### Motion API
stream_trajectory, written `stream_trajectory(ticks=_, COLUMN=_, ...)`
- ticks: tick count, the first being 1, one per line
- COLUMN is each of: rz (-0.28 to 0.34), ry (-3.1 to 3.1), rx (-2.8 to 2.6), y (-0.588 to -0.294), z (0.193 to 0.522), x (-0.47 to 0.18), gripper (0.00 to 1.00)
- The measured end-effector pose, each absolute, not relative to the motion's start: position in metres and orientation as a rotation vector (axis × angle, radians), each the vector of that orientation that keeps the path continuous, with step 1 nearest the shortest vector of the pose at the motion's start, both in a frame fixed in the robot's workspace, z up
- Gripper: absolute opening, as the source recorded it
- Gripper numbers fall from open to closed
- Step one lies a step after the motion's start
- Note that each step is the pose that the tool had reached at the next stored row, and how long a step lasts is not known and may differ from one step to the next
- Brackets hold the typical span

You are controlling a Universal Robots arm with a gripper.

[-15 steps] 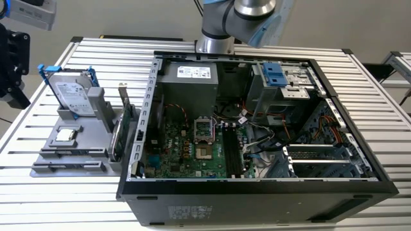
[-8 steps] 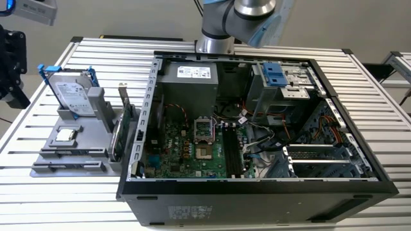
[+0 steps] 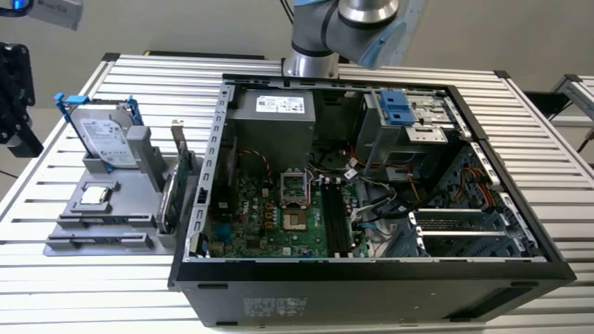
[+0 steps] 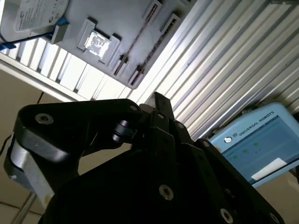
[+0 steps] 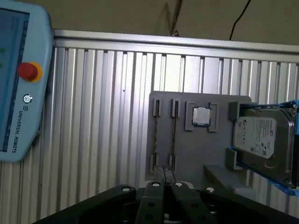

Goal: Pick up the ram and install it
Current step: 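Pick up the ram and move it above insertion slot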

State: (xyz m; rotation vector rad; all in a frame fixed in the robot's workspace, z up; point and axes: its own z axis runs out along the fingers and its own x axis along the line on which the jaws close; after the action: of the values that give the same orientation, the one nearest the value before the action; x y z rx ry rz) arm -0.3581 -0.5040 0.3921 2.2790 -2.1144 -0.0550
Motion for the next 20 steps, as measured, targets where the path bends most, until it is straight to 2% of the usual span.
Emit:
stream_trajectory(ticks=5, rz=-0.054, ry=-2.078, rx=2.311, y=-0.5039, z=0.3922, x=-0.3585, gripper=0.0)
stream_trajectory(ticks=6, rz=-0.054, ry=-2.076, rx=2.313, y=-0.5039, z=0.3922, x=-0.3585, gripper=1.0)
stream_trajectory(ticks=20, rz=-0.054, ry=-2.076, rx=2.314, y=-0.4973, z=0.3842, x=-0.3585, gripper=1.0)
